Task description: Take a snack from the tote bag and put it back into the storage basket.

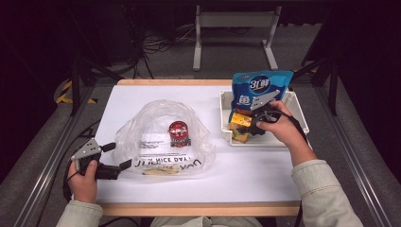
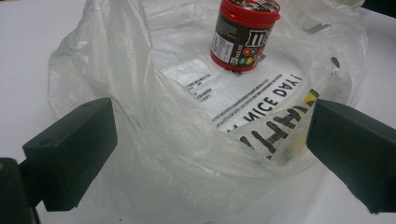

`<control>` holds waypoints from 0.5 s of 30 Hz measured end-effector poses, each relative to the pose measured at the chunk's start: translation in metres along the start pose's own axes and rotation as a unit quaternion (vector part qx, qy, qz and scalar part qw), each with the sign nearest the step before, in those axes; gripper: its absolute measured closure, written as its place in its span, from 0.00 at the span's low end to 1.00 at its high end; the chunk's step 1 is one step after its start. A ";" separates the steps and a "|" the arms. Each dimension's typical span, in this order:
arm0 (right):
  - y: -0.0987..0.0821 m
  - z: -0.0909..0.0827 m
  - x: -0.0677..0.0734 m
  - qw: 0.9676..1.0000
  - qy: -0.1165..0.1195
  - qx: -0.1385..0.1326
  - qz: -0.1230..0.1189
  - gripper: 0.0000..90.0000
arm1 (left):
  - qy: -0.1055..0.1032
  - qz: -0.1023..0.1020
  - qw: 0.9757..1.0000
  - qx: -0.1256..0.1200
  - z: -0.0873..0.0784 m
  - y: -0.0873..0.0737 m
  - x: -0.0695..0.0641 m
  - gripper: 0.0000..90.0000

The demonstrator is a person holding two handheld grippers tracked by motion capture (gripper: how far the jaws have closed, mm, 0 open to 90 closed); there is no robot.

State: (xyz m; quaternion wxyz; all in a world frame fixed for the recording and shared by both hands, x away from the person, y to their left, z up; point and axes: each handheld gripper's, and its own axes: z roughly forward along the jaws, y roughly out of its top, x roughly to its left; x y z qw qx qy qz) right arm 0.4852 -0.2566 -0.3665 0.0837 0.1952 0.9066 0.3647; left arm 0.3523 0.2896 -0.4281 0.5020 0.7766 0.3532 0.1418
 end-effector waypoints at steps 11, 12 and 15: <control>0.009 -0.018 0.013 0.999 -0.035 -0.034 -0.006 0.38 | 0.000 0.003 1.000 0.001 0.000 0.000 0.000 0.03; 0.009 -0.018 0.013 0.999 -0.035 -0.034 -0.006 0.38 | 0.000 0.003 1.000 0.000 0.000 0.000 0.000 0.03; 0.014 -0.026 0.020 0.998 -0.045 -0.051 -0.011 0.38 | 0.000 0.005 1.000 0.002 0.001 0.000 0.000 0.03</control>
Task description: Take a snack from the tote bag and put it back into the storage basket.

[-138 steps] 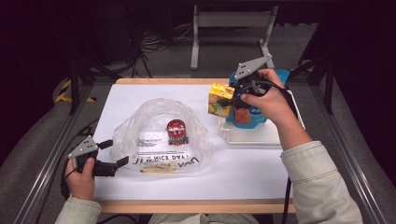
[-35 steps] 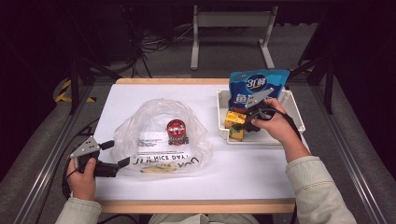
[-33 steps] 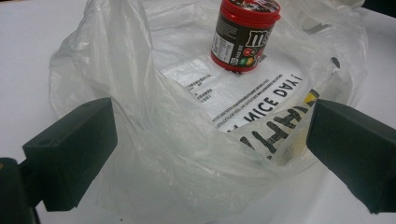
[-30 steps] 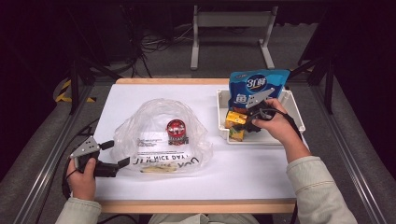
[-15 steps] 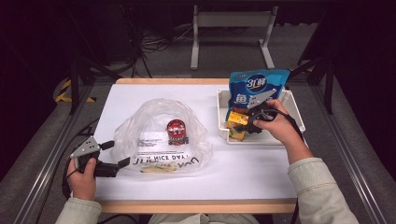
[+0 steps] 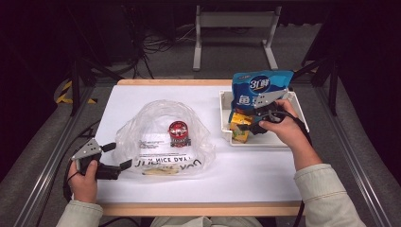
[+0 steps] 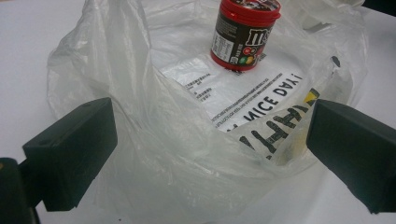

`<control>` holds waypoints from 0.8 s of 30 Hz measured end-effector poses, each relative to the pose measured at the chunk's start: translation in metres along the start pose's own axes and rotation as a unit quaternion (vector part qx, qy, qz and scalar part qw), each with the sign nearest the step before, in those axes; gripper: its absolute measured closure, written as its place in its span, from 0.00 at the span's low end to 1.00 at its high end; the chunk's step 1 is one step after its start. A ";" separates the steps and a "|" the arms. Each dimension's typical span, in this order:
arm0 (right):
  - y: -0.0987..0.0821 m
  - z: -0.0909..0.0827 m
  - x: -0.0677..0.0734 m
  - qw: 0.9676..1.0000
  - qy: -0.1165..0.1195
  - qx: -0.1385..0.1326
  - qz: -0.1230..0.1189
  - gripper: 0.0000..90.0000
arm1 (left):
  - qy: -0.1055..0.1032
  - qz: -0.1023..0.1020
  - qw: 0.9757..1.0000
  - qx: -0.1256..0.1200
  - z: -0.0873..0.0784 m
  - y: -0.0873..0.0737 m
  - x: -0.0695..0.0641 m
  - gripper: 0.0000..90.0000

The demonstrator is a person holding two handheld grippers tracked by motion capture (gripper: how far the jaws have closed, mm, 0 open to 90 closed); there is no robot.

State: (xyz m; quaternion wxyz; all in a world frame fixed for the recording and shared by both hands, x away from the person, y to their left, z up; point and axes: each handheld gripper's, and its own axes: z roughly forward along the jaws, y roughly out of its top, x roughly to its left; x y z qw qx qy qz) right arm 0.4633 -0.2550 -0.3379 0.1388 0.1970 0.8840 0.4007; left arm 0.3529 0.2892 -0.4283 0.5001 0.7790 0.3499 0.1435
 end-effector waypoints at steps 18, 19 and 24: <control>-0.004 -0.031 0.041 0.995 -0.031 -0.093 0.028 0.85 | 0.001 0.001 1.000 0.000 0.000 0.000 0.000 0.03; -0.006 -0.032 0.043 0.994 -0.033 -0.095 0.030 0.87 | 0.001 0.000 1.000 0.000 0.000 0.000 0.000 0.03; -0.016 -0.032 0.050 0.992 -0.052 -0.106 0.049 0.99 | 0.001 0.000 1.000 0.000 0.000 0.000 0.000 0.03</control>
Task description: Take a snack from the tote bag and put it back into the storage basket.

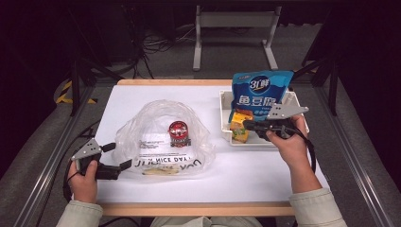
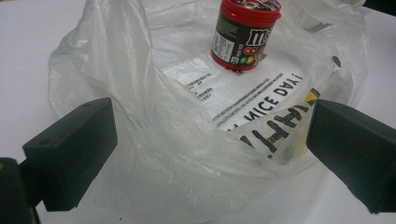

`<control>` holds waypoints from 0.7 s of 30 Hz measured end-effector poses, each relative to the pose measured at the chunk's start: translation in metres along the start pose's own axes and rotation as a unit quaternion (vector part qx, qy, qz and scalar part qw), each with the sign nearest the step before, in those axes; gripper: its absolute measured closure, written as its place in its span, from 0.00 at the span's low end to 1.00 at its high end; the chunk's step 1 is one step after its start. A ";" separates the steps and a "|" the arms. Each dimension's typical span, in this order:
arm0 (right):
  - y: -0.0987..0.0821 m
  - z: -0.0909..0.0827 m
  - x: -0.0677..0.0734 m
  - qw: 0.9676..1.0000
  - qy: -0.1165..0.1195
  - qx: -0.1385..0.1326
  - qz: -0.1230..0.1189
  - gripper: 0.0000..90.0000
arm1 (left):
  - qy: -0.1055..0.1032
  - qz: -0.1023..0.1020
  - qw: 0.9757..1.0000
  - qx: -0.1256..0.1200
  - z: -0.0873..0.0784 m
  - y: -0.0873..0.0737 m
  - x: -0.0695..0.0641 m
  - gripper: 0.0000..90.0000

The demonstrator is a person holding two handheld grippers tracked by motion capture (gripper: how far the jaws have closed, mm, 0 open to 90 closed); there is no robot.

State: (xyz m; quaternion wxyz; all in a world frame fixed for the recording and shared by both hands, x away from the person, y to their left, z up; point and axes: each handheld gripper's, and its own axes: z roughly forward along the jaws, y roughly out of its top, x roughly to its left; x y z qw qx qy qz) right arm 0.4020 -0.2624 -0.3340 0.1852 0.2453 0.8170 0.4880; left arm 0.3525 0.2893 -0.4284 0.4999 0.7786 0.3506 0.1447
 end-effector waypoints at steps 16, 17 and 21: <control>-0.020 0.005 0.002 0.998 -0.028 -0.034 0.035 1.00 | -0.001 -0.001 1.000 -0.002 -0.001 0.000 0.000 0.03; -0.025 0.009 0.002 0.998 -0.027 -0.038 0.043 1.00 | 0.001 -0.001 1.000 -0.002 -0.001 0.000 0.001 0.03; -0.029 0.012 0.000 0.998 -0.027 -0.045 0.043 1.00 | -0.001 -0.001 1.000 -0.001 -0.001 0.000 0.001 0.03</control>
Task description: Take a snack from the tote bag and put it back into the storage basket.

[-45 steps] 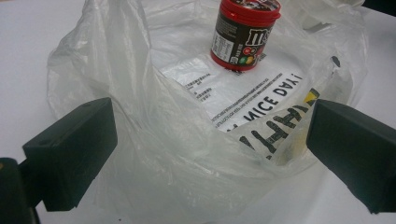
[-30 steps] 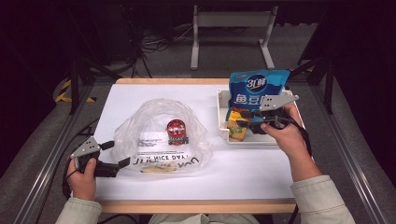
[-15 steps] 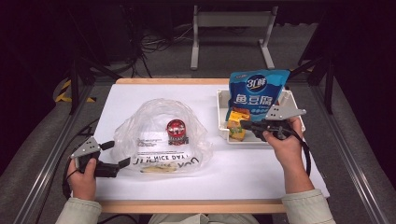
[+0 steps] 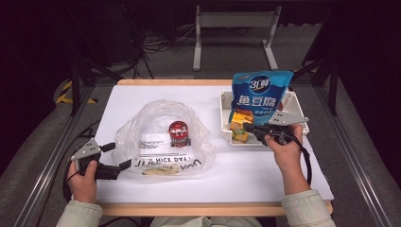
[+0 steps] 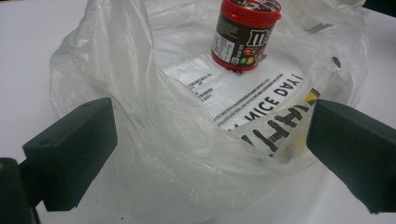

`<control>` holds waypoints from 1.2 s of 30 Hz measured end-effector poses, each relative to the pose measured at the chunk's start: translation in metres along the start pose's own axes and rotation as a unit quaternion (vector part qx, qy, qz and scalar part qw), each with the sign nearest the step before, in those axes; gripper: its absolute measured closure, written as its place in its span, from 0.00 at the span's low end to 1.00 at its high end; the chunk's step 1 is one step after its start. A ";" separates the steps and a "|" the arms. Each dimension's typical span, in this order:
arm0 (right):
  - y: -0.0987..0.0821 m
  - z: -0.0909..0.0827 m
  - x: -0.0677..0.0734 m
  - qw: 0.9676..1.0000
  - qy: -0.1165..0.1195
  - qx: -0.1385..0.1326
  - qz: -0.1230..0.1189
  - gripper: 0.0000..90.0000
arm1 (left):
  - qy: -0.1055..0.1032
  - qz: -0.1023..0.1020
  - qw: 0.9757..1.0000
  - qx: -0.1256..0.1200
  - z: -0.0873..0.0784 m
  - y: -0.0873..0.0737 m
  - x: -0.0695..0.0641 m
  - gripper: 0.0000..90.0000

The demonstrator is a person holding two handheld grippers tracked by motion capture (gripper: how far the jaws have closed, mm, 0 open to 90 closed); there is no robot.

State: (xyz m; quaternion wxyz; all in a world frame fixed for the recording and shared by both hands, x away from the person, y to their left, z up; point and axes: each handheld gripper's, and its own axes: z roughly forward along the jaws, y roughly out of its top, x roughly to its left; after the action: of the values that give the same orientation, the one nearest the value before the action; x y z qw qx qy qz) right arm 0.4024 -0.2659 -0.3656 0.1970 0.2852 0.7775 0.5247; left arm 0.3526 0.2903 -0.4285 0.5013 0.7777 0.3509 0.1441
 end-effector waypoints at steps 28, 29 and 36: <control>-0.036 0.023 -0.013 0.995 -0.015 0.091 0.028 1.00 | -0.001 0.000 1.000 0.000 0.000 0.000 0.000 0.03; -0.037 0.024 -0.014 0.995 -0.018 0.095 0.030 1.00 | -0.001 0.000 1.000 0.000 0.000 0.000 0.000 0.03; -0.039 0.025 -0.016 0.994 -0.020 0.101 0.034 1.00 | 0.000 -0.001 1.000 0.000 0.000 0.000 0.000 0.03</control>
State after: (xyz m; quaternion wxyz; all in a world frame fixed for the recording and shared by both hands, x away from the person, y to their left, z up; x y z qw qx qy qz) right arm 0.4200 -0.2701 -0.4109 0.1646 0.3406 0.8124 0.4438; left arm 0.3523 0.2905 -0.4283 0.5013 0.7777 0.3513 0.1432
